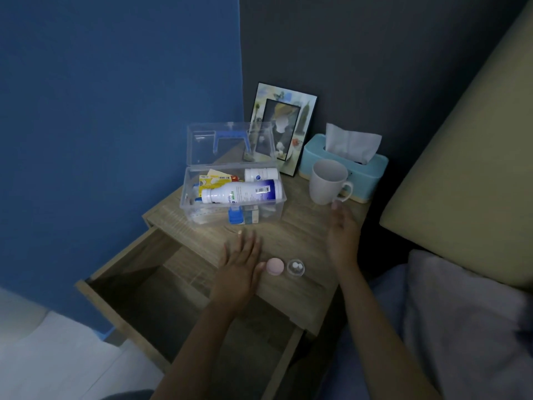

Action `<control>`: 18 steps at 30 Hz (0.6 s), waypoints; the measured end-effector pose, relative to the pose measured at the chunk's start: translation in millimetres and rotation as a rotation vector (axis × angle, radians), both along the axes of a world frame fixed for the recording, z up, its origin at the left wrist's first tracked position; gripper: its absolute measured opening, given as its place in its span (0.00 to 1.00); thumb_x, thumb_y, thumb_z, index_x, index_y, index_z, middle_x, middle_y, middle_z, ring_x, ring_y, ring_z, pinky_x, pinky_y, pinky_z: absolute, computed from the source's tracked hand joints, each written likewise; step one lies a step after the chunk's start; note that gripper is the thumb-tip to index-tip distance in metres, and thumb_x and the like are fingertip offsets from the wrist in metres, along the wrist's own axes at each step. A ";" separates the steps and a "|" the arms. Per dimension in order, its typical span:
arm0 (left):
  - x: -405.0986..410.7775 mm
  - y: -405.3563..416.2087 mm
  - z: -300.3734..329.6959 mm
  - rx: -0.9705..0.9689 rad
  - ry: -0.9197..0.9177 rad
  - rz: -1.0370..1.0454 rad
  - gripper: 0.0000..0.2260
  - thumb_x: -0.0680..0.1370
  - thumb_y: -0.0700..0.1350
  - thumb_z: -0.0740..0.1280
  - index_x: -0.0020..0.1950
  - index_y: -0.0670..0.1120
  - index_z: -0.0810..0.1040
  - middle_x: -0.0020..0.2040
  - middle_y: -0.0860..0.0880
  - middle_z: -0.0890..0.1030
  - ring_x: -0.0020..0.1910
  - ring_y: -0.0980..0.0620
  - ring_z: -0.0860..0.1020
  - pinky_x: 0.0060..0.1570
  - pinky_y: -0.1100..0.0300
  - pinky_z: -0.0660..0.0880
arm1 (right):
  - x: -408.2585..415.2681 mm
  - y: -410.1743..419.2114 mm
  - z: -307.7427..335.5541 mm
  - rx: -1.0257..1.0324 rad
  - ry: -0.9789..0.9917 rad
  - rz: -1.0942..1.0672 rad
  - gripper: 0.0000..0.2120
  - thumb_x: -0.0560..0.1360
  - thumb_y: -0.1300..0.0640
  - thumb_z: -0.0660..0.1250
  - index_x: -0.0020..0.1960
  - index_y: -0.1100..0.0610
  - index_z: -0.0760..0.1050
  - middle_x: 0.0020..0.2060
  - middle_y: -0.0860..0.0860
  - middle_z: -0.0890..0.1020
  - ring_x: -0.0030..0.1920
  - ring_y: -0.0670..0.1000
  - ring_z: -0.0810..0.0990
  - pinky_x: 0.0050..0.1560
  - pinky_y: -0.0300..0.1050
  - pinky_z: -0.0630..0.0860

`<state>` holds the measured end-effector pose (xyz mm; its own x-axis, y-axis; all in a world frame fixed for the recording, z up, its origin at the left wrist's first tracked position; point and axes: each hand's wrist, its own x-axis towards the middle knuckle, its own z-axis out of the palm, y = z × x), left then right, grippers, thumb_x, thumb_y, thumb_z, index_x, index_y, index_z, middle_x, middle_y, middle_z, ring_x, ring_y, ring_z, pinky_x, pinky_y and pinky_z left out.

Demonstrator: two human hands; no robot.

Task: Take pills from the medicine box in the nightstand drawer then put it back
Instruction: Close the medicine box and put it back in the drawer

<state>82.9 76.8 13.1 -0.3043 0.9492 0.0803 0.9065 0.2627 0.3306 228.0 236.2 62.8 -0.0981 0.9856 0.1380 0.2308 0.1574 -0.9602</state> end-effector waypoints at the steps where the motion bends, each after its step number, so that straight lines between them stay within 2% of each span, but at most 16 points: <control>1: -2.2 -1.7 -2.7 -0.018 0.024 0.005 0.25 0.82 0.54 0.46 0.79 0.51 0.47 0.79 0.52 0.43 0.78 0.51 0.38 0.75 0.50 0.36 | -2.7 8.2 1.6 0.019 -0.004 -0.035 0.17 0.82 0.61 0.55 0.66 0.67 0.73 0.63 0.62 0.78 0.62 0.53 0.75 0.68 0.52 0.70; 4: -6.0 -4.2 -9.4 -0.024 0.075 0.018 0.25 0.82 0.55 0.44 0.79 0.51 0.46 0.79 0.53 0.43 0.78 0.52 0.40 0.76 0.49 0.39 | -12.3 30.9 7.4 0.060 -0.055 -0.133 0.18 0.83 0.59 0.53 0.65 0.68 0.71 0.61 0.64 0.77 0.60 0.55 0.75 0.65 0.51 0.71; 8: -5.6 -4.1 -9.8 -0.017 0.096 0.019 0.25 0.82 0.54 0.44 0.79 0.51 0.47 0.80 0.53 0.46 0.78 0.53 0.42 0.77 0.50 0.43 | -21.4 57.5 15.1 0.107 -0.188 -0.237 0.18 0.83 0.57 0.52 0.60 0.68 0.73 0.56 0.66 0.77 0.55 0.61 0.78 0.49 0.45 0.71; 11: -4.3 -4.5 -6.3 0.007 0.076 0.013 0.24 0.82 0.53 0.46 0.78 0.50 0.51 0.79 0.52 0.50 0.79 0.52 0.45 0.77 0.51 0.43 | -24.6 72.5 17.7 0.071 -0.260 -0.328 0.18 0.82 0.55 0.54 0.60 0.67 0.74 0.59 0.66 0.74 0.57 0.62 0.76 0.55 0.48 0.73; 14: -3.8 -4.7 -5.4 0.004 0.089 0.021 0.24 0.82 0.53 0.45 0.79 0.51 0.50 0.79 0.53 0.48 0.78 0.54 0.44 0.76 0.54 0.41 | -26.2 80.1 14.7 0.036 -0.285 -0.339 0.21 0.82 0.50 0.54 0.61 0.66 0.73 0.62 0.65 0.71 0.59 0.63 0.75 0.60 0.50 0.73; 18: -4.6 -4.9 -6.9 0.000 0.101 0.024 0.24 0.82 0.54 0.44 0.79 0.52 0.48 0.79 0.54 0.47 0.78 0.55 0.42 0.76 0.55 0.40 | -26.2 85.6 10.4 0.007 -0.236 -0.342 0.23 0.80 0.45 0.56 0.60 0.65 0.71 0.62 0.64 0.72 0.59 0.62 0.75 0.60 0.53 0.75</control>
